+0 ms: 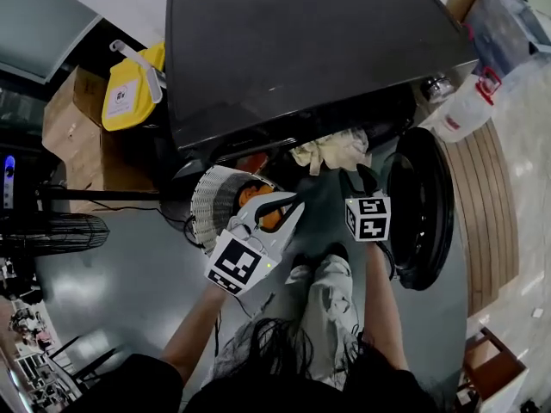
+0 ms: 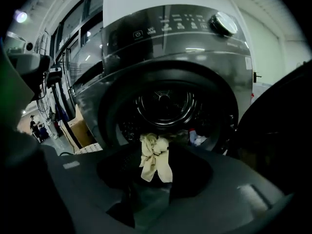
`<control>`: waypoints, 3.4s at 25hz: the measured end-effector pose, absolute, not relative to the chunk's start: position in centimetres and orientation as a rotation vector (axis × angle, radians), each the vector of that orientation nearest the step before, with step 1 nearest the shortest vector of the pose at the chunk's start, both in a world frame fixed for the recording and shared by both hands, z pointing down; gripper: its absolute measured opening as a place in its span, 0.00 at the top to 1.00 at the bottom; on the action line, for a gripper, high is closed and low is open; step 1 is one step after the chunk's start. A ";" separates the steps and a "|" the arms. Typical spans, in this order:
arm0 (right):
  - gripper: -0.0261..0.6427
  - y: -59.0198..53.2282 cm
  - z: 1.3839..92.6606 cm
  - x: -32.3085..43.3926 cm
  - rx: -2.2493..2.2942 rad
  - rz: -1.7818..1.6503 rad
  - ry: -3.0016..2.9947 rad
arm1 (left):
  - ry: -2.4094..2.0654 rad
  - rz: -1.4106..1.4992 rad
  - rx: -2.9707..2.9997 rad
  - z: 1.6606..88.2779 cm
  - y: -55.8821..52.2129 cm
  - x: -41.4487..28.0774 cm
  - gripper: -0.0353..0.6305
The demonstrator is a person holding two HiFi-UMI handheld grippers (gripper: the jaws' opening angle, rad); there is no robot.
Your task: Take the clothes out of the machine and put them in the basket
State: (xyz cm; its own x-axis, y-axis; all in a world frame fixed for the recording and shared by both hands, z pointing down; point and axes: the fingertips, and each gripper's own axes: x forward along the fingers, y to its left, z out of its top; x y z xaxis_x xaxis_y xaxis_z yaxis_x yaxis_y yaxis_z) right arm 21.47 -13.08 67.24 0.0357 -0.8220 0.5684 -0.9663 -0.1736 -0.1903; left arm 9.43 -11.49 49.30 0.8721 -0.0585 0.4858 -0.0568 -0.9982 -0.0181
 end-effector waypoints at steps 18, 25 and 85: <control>0.33 -20.7 82.2 25.2 1.773 0.656 -1.723 | 0.126 -0.850 -3.020 61.4 -14.6 10.8 0.93; 0.21 -22.8 87.6 26.1 1.575 0.576 -1.660 | 0.180 -0.843 -3.030 62.9 -15.9 10.2 0.93; 0.85 -7.7 37.8 12.0 1.679 0.398 -2.260 | 0.423 -0.946 -3.063 42.3 -8.8 3.2 0.53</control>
